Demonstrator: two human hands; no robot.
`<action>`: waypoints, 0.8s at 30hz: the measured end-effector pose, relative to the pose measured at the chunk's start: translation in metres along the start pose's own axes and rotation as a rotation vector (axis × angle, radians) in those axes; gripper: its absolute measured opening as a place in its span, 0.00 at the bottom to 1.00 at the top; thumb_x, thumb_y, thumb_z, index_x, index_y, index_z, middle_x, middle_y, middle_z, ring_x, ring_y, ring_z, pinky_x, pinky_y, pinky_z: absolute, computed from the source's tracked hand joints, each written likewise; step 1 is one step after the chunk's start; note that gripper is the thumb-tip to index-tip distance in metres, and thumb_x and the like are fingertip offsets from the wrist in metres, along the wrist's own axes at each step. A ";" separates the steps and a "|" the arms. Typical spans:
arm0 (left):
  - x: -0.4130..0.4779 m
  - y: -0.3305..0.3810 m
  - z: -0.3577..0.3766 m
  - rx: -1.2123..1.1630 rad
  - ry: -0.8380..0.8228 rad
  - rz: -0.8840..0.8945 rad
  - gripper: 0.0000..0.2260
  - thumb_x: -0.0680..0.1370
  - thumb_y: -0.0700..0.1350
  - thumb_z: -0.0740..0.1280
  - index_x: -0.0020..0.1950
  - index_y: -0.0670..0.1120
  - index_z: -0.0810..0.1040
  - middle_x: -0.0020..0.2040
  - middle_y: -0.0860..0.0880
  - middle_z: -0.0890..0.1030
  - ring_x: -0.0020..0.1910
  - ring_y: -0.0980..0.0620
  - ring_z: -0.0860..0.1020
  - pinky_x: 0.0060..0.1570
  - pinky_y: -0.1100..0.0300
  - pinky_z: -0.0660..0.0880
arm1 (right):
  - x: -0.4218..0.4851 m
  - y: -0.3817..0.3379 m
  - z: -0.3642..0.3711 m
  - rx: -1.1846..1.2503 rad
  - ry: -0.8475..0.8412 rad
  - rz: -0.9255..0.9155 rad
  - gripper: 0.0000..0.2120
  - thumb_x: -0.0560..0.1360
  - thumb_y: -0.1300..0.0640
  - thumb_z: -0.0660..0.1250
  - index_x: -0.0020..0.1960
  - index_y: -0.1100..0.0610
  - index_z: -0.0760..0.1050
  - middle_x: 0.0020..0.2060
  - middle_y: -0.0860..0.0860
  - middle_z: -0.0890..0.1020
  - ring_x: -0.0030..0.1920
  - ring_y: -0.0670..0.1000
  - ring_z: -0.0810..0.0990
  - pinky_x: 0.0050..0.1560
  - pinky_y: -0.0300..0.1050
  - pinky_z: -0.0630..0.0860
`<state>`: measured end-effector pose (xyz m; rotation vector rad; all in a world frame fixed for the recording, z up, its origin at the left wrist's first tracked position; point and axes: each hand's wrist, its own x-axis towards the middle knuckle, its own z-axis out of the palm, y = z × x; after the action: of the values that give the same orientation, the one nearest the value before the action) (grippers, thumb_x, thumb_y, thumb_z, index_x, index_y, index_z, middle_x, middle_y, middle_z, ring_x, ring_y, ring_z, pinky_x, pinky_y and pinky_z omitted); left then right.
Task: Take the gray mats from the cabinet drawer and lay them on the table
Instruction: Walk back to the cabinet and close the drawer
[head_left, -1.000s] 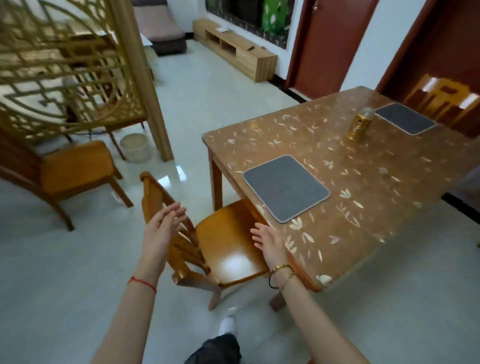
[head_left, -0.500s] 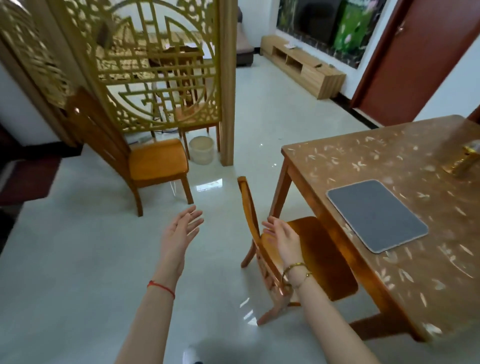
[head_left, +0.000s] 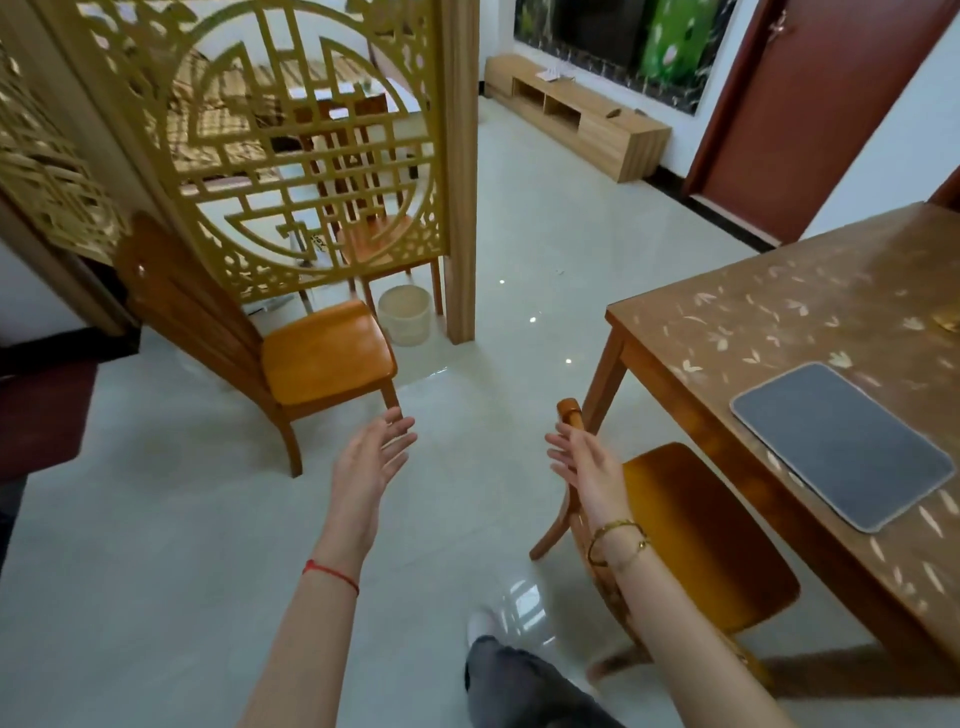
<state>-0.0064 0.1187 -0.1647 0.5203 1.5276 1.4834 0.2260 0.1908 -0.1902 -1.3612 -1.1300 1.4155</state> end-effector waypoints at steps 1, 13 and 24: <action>0.013 0.003 -0.001 0.006 -0.005 -0.005 0.16 0.83 0.53 0.58 0.65 0.47 0.77 0.58 0.49 0.83 0.59 0.50 0.81 0.66 0.50 0.75 | 0.010 0.000 0.007 0.002 0.007 0.004 0.18 0.82 0.51 0.55 0.64 0.59 0.74 0.57 0.54 0.82 0.57 0.53 0.80 0.56 0.42 0.78; 0.221 0.063 0.025 0.082 -0.051 0.025 0.17 0.83 0.52 0.58 0.66 0.46 0.77 0.59 0.48 0.83 0.59 0.49 0.81 0.66 0.47 0.74 | 0.197 -0.028 0.098 0.110 0.064 0.036 0.13 0.82 0.55 0.56 0.59 0.58 0.76 0.54 0.57 0.82 0.56 0.57 0.81 0.55 0.45 0.79; 0.413 0.123 0.130 0.093 -0.232 0.006 0.18 0.83 0.52 0.58 0.68 0.44 0.76 0.59 0.48 0.83 0.60 0.50 0.81 0.67 0.50 0.73 | 0.369 -0.080 0.102 0.163 0.248 0.007 0.13 0.82 0.55 0.56 0.59 0.58 0.76 0.52 0.55 0.83 0.51 0.52 0.81 0.51 0.41 0.79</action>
<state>-0.1390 0.5487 -0.1601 0.7264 1.4173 1.3109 0.1054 0.5625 -0.1980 -1.3806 -0.8321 1.2733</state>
